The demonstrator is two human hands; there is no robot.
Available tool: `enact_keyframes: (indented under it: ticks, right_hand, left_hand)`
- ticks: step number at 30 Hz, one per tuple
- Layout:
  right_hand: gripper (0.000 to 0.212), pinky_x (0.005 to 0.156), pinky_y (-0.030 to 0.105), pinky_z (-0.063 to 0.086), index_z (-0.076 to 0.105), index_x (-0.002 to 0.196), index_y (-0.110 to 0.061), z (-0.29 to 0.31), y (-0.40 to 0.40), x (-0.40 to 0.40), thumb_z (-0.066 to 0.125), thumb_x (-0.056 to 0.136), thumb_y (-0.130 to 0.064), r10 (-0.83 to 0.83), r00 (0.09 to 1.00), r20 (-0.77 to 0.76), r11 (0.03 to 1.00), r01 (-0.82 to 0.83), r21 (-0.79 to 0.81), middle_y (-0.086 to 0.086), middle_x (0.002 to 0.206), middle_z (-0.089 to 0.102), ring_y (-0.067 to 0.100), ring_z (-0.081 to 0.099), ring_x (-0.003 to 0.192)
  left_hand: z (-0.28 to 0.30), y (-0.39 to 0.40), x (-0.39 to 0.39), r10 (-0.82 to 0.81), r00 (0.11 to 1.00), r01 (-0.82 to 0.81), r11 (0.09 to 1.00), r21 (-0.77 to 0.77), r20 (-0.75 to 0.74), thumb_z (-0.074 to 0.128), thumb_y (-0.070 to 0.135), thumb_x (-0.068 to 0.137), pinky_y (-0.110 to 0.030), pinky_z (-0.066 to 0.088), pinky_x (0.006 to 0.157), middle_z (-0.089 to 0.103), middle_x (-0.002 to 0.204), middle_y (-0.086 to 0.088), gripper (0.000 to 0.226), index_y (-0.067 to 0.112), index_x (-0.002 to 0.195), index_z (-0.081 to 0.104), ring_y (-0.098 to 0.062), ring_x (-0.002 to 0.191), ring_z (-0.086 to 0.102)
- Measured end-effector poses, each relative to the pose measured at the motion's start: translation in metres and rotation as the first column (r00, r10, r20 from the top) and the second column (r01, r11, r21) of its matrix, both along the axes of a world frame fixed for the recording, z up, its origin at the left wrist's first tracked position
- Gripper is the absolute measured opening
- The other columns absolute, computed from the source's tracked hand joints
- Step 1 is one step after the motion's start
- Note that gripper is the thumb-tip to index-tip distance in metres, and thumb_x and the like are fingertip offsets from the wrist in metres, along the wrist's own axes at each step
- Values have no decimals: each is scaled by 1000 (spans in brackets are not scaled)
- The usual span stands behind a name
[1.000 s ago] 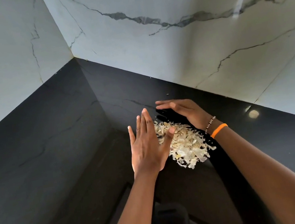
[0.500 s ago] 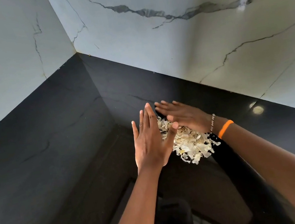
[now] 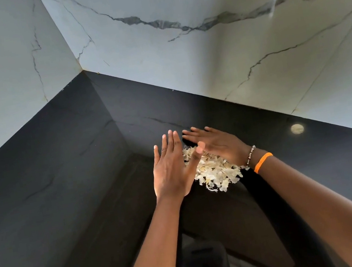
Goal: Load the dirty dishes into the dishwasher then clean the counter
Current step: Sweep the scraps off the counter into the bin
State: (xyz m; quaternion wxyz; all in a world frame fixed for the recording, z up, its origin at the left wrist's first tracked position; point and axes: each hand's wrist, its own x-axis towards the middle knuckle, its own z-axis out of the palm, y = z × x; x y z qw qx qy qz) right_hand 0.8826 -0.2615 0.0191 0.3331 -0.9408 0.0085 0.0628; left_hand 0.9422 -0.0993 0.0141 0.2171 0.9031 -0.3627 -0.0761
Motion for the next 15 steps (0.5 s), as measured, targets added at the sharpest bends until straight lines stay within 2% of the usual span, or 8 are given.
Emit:
enact_keyframes:
  ticks: [2,6,8,11,15]
  right_hand:
    - [92,115,19,0,20,145,-29,3,13,-13,-3,73,-82,-9,1000,5,1000,9,30,-21,149,16,-7,5,140]
    - [108,116,21,4,24,145,-19,11,42,-42,-4,66,-87,-64,998,13,996,63,63,-10,152,20,-2,10,141]
    - [106,117,23,5,25,145,-21,14,56,-59,-3,67,-87,-78,997,14,995,77,67,-10,152,21,-2,11,141]
    - [101,117,21,4,26,144,-23,12,77,-83,-2,69,-86,-85,996,16,994,84,65,-19,147,18,-6,10,139]
    - [92,114,14,1,23,144,-26,10,106,-115,3,74,-81,-74,996,41,997,74,20,-23,145,13,-9,6,138]
  left_hand:
    - [2,4,-2,-61,998,61,998,2,-22,-13,81,68,-26,-6,117,0,158,2,107,14,150,6,-6,144,-8]
    - [7,24,-19,-148,986,148,989,-6,-82,-6,79,71,-19,-4,115,2,158,3,102,15,149,9,-1,142,-6]
    - [8,38,-33,-171,981,171,985,-13,-90,-5,80,72,-18,-5,114,3,158,3,101,15,149,8,2,139,-7]
    - [9,60,-54,-191,977,192,981,0,-93,-2,77,73,-17,-5,114,4,158,5,98,16,149,9,2,140,-6]
    - [7,91,-82,-214,972,211,977,-37,-101,-8,85,67,-16,-3,115,7,157,6,109,16,149,13,2,141,-3]
